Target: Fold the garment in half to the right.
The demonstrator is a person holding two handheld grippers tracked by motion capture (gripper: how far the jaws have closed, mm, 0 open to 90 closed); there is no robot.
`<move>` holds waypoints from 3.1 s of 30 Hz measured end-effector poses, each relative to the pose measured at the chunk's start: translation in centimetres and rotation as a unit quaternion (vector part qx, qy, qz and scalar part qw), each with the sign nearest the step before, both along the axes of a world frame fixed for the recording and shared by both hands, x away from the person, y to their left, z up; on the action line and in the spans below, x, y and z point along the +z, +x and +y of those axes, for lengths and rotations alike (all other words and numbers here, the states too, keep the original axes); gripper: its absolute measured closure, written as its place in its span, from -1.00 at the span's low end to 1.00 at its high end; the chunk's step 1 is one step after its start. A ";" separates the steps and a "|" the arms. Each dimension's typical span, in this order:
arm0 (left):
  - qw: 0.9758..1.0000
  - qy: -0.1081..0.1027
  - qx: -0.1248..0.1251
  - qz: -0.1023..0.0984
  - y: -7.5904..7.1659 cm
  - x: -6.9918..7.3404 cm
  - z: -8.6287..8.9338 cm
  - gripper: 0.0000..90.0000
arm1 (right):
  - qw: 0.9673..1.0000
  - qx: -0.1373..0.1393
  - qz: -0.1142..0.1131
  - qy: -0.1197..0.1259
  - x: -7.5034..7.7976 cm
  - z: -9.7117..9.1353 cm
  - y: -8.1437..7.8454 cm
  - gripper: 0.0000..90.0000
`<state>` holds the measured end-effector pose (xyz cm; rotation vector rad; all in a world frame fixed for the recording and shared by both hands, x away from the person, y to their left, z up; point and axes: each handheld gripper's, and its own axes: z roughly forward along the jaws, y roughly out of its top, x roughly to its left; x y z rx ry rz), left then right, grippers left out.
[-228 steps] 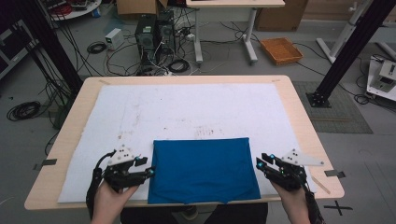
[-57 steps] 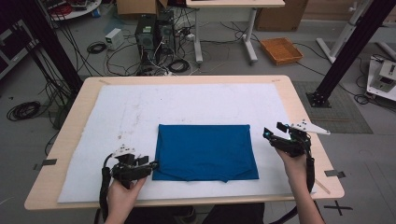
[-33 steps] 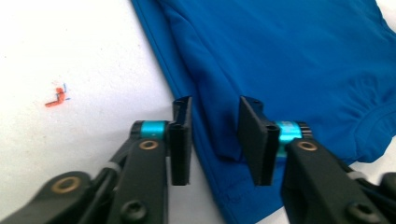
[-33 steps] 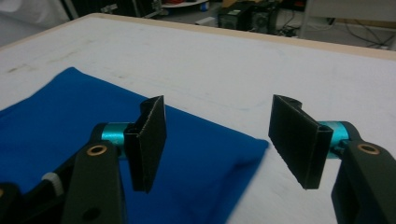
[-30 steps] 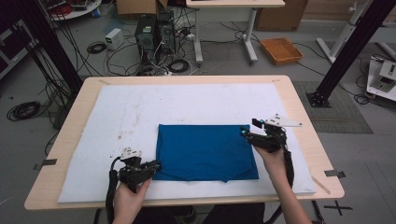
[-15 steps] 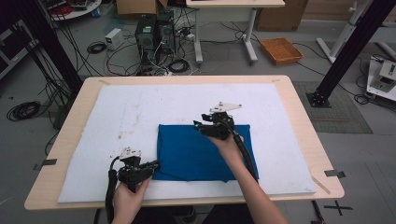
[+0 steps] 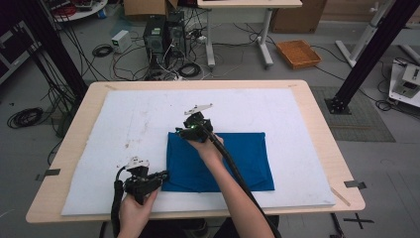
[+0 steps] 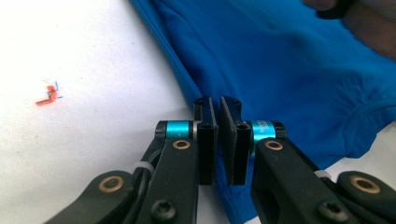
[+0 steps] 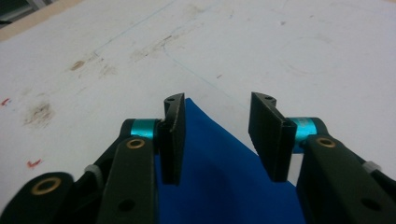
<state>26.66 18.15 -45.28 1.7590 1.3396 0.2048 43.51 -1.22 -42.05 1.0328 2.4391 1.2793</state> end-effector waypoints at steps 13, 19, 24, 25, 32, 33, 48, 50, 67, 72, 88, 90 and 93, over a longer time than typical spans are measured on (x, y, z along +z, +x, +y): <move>1.000 -0.005 -0.002 0.004 0.1 -0.1 0.1 0.91 | 0.999 -0.001 0.023 -0.040 -1.4 5.1 1.8 0.60; 1.000 -0.004 -0.005 0.004 0.1 -0.1 0.1 0.91 | 0.996 0.002 0.018 -0.082 -2.0 6.4 2.1 0.74; 1.000 -0.004 -0.006 0.006 0.2 -0.1 0.2 0.91 | 0.996 0.005 0.015 -0.090 -2.2 6.6 2.1 0.98; 1.000 -0.002 -0.005 0.006 0.2 -0.1 0.2 0.91 | 0.996 0.004 0.016 -0.091 -2.1 6.6 2.1 0.99; 1.000 -0.003 -0.004 -0.001 0.0 0.4 0.3 0.92 | 0.997 0.005 0.002 -0.074 -1.1 6.2 1.8 0.99; 1.000 -0.002 -0.005 -0.005 0.0 0.5 0.3 0.92 | 0.998 0.005 0.003 -0.069 -0.9 6.0 1.8 0.99; 0.996 -0.063 -0.067 -0.020 0.4 3.7 -3.3 0.92 | 1.000 0.018 0.000 0.017 3.6 -0.6 1.6 1.00; 0.994 -0.064 -0.080 -0.025 0.6 4.1 -4.5 0.92 | 1.000 0.021 -0.003 0.018 4.1 -1.7 1.6 1.00; 0.984 -0.078 -0.160 -0.028 2.7 4.7 -15.5 0.93 | 0.999 0.006 -0.007 0.036 5.6 -13.0 1.5 1.00; 0.981 -0.082 -0.176 -0.018 3.4 4.2 -18.2 0.93 | 0.999 -0.007 -0.003 0.033 5.1 -16.1 1.6 1.00; 0.974 -0.101 -0.201 0.008 4.6 2.6 -24.4 0.93 | 0.999 -0.052 0.007 -0.012 3.8 -22.3 1.5 1.00; 0.974 -0.100 -0.204 0.010 4.7 2.5 -24.9 0.93 | 0.998 -0.059 0.010 -0.014 3.5 -22.9 1.5 1.00; 0.974 -0.098 -0.206 0.012 4.8 2.3 -25.6 0.93 | 0.997 -0.065 0.014 -0.028 3.2 -23.5 1.5 1.00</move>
